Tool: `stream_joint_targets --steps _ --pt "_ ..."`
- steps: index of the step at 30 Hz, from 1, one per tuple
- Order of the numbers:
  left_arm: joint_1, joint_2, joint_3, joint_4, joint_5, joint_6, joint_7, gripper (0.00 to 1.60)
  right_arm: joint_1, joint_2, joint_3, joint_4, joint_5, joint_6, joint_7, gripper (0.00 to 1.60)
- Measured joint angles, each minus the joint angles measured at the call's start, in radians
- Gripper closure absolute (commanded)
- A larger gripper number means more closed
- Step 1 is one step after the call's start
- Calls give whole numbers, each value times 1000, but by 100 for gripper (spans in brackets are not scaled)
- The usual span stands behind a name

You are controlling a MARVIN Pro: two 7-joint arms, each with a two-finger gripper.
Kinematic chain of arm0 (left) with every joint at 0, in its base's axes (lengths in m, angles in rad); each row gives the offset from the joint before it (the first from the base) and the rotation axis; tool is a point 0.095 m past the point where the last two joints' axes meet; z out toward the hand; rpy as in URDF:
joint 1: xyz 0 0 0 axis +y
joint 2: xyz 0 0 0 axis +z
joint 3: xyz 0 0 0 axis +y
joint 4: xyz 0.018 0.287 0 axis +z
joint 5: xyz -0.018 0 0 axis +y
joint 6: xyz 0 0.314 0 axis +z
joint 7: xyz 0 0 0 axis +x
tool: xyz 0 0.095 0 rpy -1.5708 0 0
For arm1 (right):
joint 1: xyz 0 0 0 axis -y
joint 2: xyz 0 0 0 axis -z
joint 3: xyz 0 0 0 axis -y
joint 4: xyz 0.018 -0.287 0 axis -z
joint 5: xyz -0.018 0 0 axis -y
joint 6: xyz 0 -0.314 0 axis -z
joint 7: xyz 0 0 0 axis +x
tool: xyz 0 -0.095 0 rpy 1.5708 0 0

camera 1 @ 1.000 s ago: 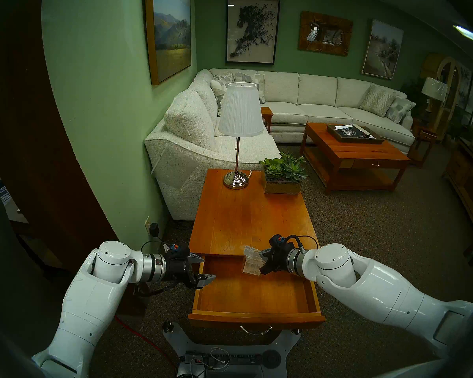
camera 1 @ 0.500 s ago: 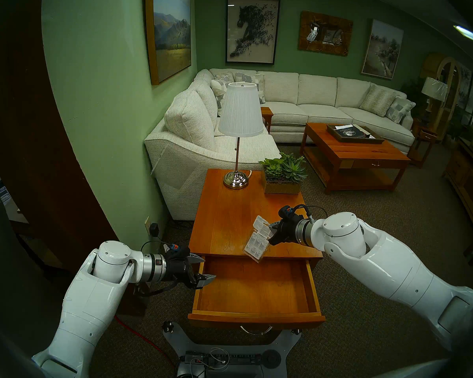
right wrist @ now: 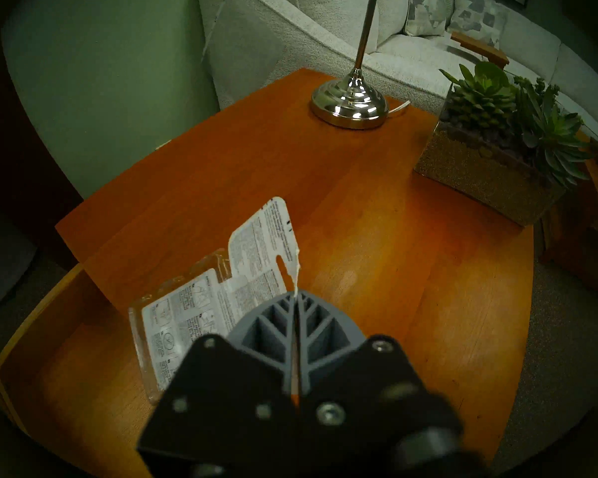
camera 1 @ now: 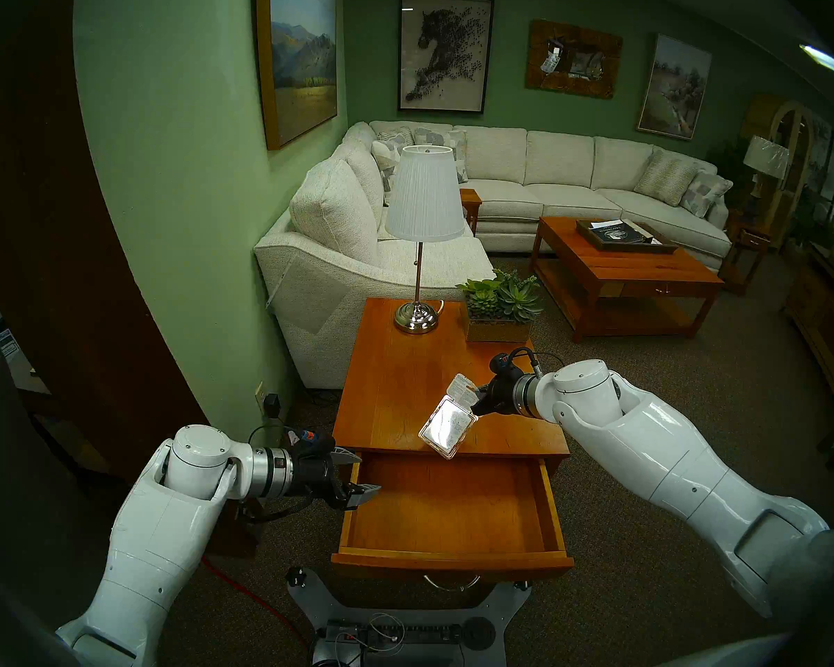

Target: Open the drawer, take out the contents and close the drawer

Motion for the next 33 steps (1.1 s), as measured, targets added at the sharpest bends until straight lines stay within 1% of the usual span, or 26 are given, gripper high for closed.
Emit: stream_joint_targets --steps 8,15,17,18,25,27,33 --pt "0 0 0 0 0 0 0 0 56 -82 -11 157 -40 -48 -7 160" --pt "0 0 -1 0 1 0 -1 0 82 -115 -13 229 -60 -98 -12 160" --pt "0 -1 -1 0 1 0 -1 0 89 -123 -16 246 -65 -110 -9 64" --pt "0 -1 -1 0 1 0 -1 0 91 -125 -17 250 -66 -113 -7 0" --pt "0 -1 -2 -1 1 0 -2 0 93 -129 -30 256 -83 -130 14 0" --pt "0 -1 -2 -1 1 0 -2 0 88 -122 -32 243 -88 -130 15 0" --pt "0 -1 -2 -1 1 0 -2 0 61 -81 -33 165 -104 -130 6 0"
